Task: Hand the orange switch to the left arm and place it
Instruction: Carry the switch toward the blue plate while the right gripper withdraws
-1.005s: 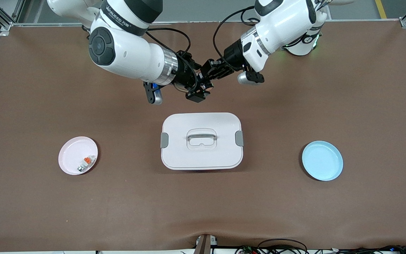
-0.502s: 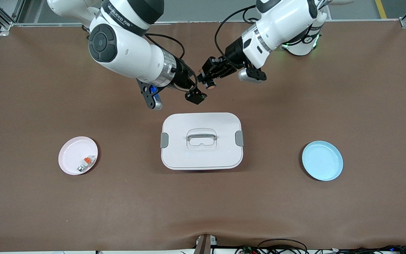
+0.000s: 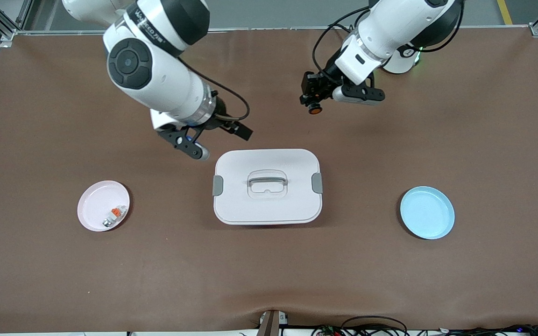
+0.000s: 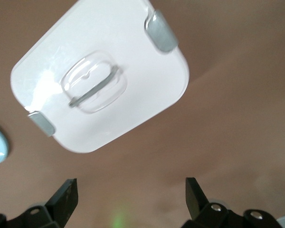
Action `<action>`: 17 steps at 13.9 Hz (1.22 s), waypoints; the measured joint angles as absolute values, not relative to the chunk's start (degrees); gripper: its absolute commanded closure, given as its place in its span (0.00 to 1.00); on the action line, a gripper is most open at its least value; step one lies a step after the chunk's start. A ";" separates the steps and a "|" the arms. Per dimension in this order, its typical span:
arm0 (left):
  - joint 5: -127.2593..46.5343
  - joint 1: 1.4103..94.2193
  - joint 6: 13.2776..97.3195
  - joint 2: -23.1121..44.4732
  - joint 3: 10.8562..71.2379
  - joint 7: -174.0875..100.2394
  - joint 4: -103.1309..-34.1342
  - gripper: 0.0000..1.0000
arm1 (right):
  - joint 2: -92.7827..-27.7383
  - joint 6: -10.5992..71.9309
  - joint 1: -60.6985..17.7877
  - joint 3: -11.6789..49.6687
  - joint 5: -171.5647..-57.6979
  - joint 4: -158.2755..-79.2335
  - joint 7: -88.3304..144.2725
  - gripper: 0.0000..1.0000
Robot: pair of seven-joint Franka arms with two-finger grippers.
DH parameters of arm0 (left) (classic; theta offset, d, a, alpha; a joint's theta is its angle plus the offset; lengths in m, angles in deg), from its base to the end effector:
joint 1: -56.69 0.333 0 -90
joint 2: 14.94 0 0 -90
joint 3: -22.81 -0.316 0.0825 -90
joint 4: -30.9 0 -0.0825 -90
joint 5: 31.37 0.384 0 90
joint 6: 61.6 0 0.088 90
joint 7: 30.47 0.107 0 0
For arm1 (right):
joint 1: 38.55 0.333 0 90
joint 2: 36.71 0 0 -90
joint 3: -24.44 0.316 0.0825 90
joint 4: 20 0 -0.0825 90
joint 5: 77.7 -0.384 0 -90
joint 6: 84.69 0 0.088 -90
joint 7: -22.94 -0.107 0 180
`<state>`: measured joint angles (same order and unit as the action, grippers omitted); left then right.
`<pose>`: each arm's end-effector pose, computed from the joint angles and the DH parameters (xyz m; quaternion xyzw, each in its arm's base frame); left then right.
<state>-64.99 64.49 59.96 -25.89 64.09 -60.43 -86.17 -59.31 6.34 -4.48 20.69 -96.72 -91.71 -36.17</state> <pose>0.4244 -0.3347 0.5295 0.9686 0.0908 -0.0080 0.2313 0.5554 0.3745 0.5399 -0.9555 0.2509 0.1273 0.0886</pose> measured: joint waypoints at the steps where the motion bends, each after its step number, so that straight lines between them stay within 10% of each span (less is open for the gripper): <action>1: -62.83 65.59 57.15 -26.72 63.90 -60.38 -86.10 0.86 | -59.00 5.01 -5.70 20.62 -95.06 -91.65 -31.26 0.00; 17: -50.46 81.15 42.66 -29.96 48.05 -37.49 -87.04 0.86 | -54.62 -1.86 -33.21 19.94 -80.69 -91.97 32.80 0.00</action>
<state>-50.46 81.15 42.66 -29.96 48.05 -37.49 -87.04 -54.62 -1.86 -33.21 19.94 -80.69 -91.97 32.80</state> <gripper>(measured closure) 0.656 0.000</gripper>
